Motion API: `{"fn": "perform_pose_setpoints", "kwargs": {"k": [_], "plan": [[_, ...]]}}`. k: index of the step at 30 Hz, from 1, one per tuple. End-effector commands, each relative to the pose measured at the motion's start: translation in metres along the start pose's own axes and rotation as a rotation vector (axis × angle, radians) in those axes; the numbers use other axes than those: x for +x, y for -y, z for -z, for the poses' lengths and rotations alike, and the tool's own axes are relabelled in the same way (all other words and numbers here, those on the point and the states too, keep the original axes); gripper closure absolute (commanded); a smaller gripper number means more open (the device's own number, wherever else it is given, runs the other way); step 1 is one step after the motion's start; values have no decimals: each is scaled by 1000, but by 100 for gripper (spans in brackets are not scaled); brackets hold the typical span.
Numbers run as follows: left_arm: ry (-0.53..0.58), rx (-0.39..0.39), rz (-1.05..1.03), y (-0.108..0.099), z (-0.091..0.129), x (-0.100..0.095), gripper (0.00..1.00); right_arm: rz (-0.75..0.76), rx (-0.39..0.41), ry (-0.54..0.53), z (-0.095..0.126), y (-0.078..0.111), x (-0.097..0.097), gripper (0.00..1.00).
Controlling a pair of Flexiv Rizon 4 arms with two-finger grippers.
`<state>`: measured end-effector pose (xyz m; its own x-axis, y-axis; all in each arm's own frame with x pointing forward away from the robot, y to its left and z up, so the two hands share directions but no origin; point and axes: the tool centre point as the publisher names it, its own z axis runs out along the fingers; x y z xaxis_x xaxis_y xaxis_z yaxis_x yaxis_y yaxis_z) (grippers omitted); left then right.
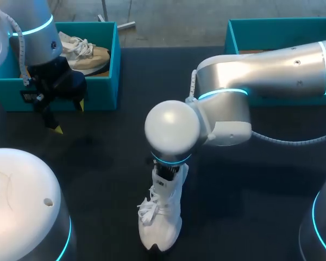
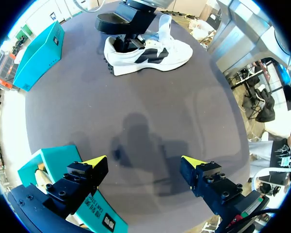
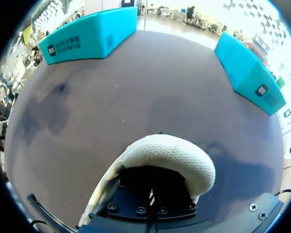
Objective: Take the shoe out of the shoebox, open the shoe tongue, remove and reinsert the insole, then place the shoe into the shoebox
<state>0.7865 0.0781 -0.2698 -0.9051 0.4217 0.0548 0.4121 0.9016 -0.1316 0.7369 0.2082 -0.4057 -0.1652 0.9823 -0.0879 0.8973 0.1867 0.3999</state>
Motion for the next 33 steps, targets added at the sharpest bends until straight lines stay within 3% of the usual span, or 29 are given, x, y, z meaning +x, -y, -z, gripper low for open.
{"fn": "perform_pose_setpoints", "kwargs": {"k": [1,5,11,19,33], "plan": [[2,-2,0,0,0,1,0,-576,24,-13,-4,19,9,100],[2,-2,0,0,0,1,0,-586,69,-30,7,33,15,100],[2,-2,0,0,0,1,0,-590,70,-40,25,46,22,100],[2,-2,0,0,0,1,0,-583,-8,-38,47,34,13,100],[2,-2,0,0,0,1,0,-580,-13,-36,46,30,12,100]]}}
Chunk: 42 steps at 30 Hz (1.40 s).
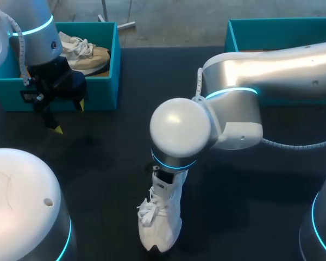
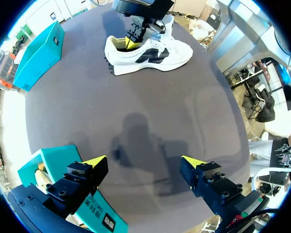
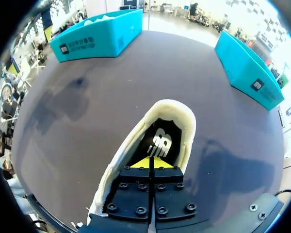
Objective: Take the shoe out of the shoebox, open the shoe tongue, remove and reinsert the insole, then place the shoe into the shoebox
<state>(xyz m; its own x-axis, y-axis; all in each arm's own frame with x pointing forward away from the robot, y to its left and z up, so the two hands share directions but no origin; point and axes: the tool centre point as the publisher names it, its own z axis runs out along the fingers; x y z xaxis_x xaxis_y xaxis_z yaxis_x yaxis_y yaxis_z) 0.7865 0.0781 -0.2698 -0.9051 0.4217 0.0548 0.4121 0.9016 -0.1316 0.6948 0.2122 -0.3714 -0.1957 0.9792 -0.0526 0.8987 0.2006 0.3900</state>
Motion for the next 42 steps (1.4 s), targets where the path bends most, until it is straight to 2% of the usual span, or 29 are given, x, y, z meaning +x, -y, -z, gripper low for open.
{"fn": "perform_pose_setpoints", "kwargs": {"k": [1,16,18,31,42], "plan": [[2,-2,0,0,0,1,0,-593,-36,5,-3,6,4,100],[2,-2,0,0,0,1,0,-593,-36,5,-3,6,4,100],[2,-2,0,0,0,1,0,-574,-55,-9,-39,-37,-5,100],[2,-2,0,0,0,1,0,-562,-39,-14,-46,-33,-2,100],[2,-2,0,0,0,1,0,-571,29,-38,-60,-6,5,100]]}}
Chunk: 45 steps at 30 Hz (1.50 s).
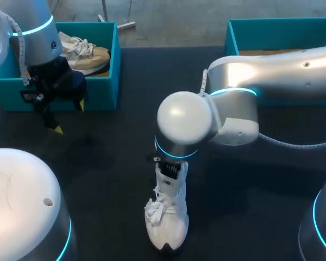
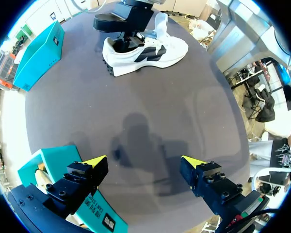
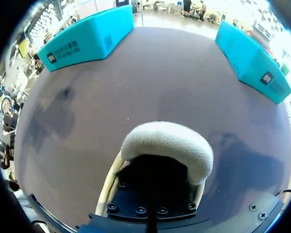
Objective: Take the shoe out of the shoebox, open the shoe tongue, remove and reinsert the insole, then place the shoe into the shoebox
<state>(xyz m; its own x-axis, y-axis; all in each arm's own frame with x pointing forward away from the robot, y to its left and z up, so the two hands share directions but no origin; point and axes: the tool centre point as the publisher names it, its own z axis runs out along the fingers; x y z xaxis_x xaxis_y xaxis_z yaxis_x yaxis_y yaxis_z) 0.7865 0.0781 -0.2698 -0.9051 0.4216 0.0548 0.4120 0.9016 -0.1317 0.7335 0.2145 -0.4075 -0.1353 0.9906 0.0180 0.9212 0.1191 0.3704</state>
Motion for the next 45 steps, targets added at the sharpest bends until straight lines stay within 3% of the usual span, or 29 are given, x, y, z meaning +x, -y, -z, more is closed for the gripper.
{"fn": "perform_pose_setpoints", "kwargs": {"k": [1,9,19,27,35,40,45], "plan": [[2,-2,0,0,0,1,0,-487,-2,-4,-11,18,7,100],[2,-2,0,0,0,1,0,-477,-15,13,16,35,20,100],[2,-2,0,0,0,1,0,-469,-60,32,36,27,17,100],[2,-2,0,0,0,1,0,-471,-82,47,28,9,3,100],[2,-2,0,0,0,1,0,-464,-43,49,1,-1,-6,100],[2,-2,0,0,0,1,0,-463,-3,39,-9,5,-3,100],[2,-2,0,0,0,1,0,-470,-4,27,3,21,3,100]]}}
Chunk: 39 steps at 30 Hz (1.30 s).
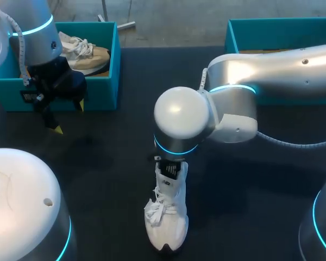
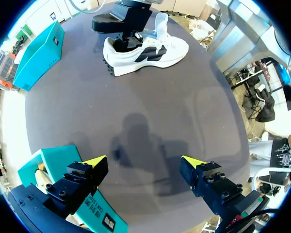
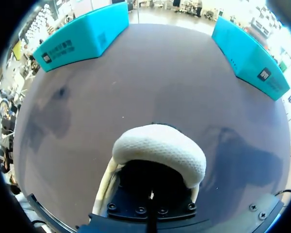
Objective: Take the shoe out of the shoebox, open the shoe tongue, remove and reinsert the insole, then place the shoe into the shoebox
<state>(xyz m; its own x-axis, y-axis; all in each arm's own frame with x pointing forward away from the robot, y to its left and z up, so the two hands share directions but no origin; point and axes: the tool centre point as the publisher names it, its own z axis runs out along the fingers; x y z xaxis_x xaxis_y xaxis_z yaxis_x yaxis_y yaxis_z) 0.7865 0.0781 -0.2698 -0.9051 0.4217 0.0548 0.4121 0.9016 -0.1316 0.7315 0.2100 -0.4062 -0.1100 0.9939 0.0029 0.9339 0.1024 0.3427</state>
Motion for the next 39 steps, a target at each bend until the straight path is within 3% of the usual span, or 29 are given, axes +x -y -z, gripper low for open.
{"fn": "perform_pose_setpoints", "kwargs": {"k": [1,9,16,23,29,35,39], "plan": [[2,-2,0,0,0,1,0,-453,-34,-6,4,21,8,100],[2,-2,0,0,0,1,0,-462,-140,29,39,21,4,100],[2,-2,0,0,0,1,0,-478,-162,35,45,14,-4,100],[2,-2,0,0,0,1,0,-517,-56,28,41,27,-6,100],[2,-2,0,0,0,1,0,-528,16,-8,20,39,-4,100],[2,-2,0,0,0,1,0,-520,53,-16,7,43,2,100],[2,-2,0,0,0,1,0,-516,50,-21,12,46,4,100]]}}
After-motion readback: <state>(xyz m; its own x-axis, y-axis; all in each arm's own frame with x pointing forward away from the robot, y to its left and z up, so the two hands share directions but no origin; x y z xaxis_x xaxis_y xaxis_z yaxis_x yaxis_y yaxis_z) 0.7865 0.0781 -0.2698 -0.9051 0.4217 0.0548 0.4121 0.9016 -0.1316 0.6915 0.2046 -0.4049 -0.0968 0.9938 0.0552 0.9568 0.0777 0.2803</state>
